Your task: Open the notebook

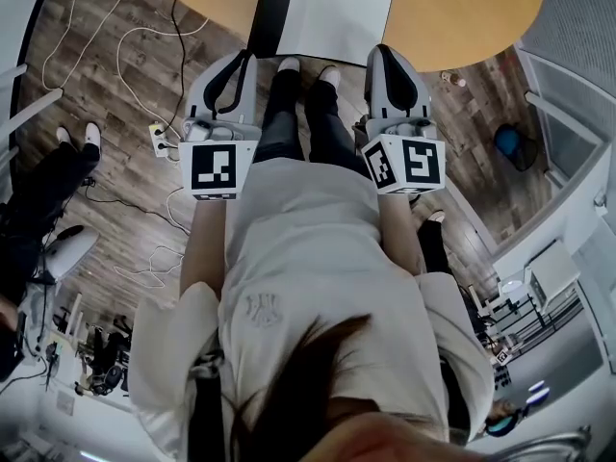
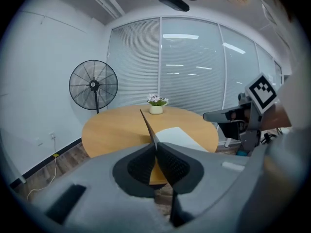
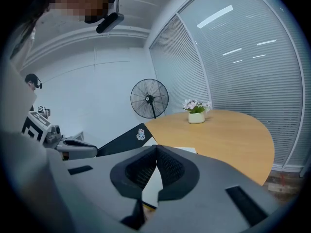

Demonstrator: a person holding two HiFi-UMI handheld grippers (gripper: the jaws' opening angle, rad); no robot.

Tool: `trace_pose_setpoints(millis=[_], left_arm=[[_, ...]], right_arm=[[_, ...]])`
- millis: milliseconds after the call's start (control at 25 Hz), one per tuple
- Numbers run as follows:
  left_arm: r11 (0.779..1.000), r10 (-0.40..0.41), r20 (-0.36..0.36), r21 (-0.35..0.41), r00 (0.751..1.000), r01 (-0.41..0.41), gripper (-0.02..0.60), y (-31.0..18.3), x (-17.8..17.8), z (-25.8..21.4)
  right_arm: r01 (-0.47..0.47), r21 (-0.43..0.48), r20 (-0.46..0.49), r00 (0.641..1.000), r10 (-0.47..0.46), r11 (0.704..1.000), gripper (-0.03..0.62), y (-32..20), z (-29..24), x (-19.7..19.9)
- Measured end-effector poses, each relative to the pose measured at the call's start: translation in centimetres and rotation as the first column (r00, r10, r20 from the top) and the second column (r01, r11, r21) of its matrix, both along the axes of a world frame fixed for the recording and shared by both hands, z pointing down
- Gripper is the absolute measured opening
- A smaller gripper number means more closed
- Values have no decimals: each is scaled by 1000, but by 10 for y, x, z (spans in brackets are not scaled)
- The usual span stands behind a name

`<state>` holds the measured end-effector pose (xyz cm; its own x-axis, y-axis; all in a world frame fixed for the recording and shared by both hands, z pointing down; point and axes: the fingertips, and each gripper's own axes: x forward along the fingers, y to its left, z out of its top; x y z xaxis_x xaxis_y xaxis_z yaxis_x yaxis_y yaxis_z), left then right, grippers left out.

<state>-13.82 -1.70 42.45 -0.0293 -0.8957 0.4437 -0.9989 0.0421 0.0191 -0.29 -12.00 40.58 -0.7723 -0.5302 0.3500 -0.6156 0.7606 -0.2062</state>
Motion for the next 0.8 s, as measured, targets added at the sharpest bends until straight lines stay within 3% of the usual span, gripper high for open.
trace_pose_setpoints(millis=[800], left_arm=[[982, -162, -116, -114, 980, 149, 34, 23, -55, 68]], right_arm=[[-7, 10, -28, 1000, 7, 1000, 3, -1, 3, -27]])
